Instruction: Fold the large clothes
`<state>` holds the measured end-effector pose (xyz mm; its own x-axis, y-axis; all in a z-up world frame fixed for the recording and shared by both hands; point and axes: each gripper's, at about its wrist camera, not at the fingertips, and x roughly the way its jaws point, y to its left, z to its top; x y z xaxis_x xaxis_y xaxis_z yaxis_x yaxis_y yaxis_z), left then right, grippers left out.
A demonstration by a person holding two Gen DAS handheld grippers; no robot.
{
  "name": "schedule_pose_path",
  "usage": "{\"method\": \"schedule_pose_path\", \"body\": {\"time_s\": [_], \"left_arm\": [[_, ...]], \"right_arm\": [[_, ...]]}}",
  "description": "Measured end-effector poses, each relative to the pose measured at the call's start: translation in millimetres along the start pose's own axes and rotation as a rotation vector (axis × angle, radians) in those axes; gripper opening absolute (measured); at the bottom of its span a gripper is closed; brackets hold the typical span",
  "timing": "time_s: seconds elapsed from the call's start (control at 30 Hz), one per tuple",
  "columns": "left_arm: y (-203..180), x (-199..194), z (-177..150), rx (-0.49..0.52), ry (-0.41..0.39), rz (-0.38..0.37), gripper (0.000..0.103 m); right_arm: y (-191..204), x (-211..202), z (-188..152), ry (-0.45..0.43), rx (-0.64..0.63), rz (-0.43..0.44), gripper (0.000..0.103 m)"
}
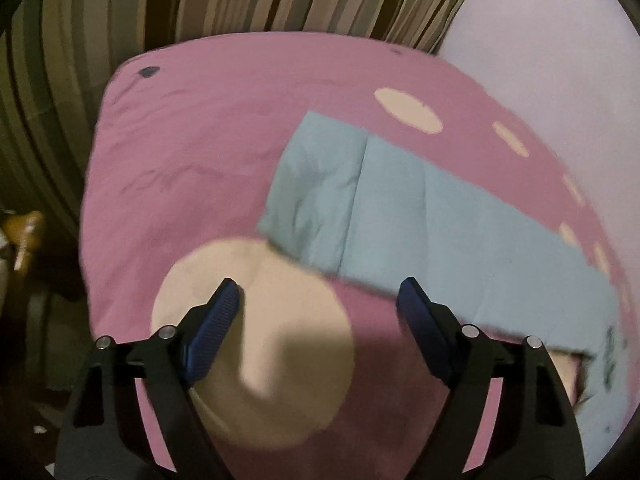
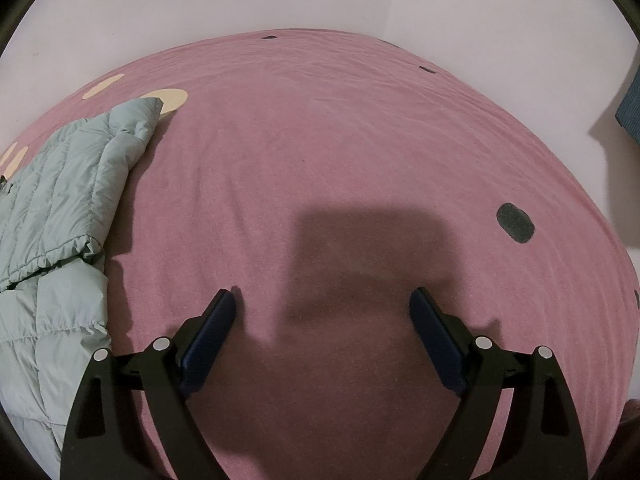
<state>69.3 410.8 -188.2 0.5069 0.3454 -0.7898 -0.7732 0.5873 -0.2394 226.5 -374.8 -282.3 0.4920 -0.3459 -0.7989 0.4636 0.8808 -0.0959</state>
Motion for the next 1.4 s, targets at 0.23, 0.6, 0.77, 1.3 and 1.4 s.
{"method": "schedule_pose_path", "body": {"time_s": [0.23,0.6,0.77,1.3,1.4], "left_arm": [[10.2,19.9,21.8,-0.035,-0.04,-0.042,0.065],[-3.1,15.7,33.5,-0.014,-0.061,-0.068,0.006],[-51.9,-16.8,32.3,0.067,-0.117,-0.153,0.005],[-326.2,-90.0,-80.6,0.492,-0.064,-0.517,0.005],[-372.1,-97.7,-112.2,0.559,-0.031,-0.564,0.005]], "right_arm": [[0.0,-0.2,-0.4,0.0,-0.001,-0.001,0.088],[-5.5,1.8,2.2,0.0,-0.004,-0.004,0.09],[-6.5,1.7,2.4,0.0,-0.004,-0.004,0.09],[-11.9,0.5,0.7,0.001,0.016,0.009,0.09],[-11.8,0.7,0.8,0.0,0.018,0.01,0.09]]}}
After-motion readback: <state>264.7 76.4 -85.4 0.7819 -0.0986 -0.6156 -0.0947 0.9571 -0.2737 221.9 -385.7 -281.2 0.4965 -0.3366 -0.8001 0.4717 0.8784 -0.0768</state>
